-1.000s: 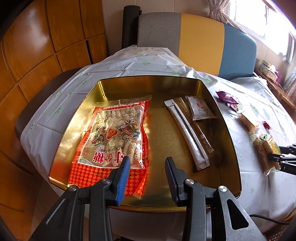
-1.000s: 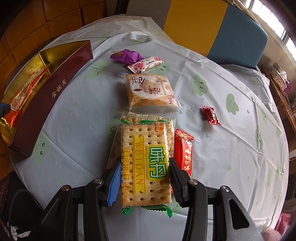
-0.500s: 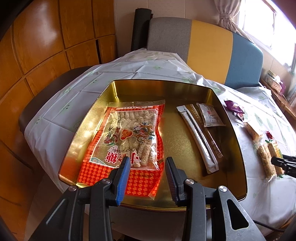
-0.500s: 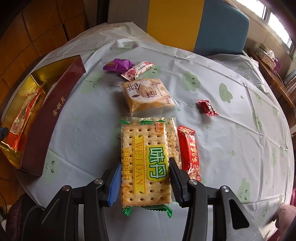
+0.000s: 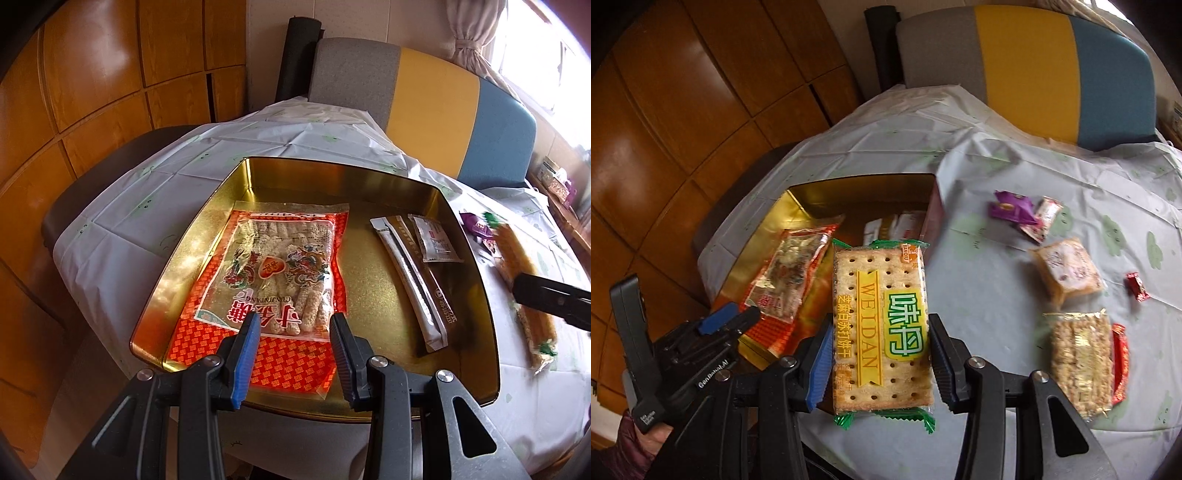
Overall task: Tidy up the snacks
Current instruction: 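Lower the WEIDAN pack into the gold tray and open the right tool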
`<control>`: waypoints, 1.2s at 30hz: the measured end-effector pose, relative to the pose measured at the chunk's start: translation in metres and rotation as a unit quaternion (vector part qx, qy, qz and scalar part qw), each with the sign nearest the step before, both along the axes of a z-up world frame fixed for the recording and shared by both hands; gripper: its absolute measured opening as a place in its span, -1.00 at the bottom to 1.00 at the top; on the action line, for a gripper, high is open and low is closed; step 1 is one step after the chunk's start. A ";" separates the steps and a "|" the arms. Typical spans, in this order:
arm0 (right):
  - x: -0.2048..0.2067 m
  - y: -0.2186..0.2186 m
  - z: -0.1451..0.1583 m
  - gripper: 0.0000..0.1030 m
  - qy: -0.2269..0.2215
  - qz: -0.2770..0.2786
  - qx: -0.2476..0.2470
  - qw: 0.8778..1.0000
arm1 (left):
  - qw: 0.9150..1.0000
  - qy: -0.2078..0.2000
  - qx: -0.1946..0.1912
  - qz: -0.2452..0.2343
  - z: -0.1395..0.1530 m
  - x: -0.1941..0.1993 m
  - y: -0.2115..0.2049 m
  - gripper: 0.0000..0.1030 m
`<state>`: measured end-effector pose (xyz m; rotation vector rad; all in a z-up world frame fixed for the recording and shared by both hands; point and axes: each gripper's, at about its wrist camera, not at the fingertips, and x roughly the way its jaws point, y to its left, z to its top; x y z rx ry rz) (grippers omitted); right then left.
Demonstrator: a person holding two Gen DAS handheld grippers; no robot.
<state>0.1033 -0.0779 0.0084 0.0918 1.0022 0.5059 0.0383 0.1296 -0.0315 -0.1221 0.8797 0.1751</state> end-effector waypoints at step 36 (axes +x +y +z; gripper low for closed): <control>0.005 -0.125 -0.003 0.13 -0.042 -0.097 -0.144 0.984 | 0.996 -0.015 0.024 -0.085 0.017 0.002 -0.057 -0.23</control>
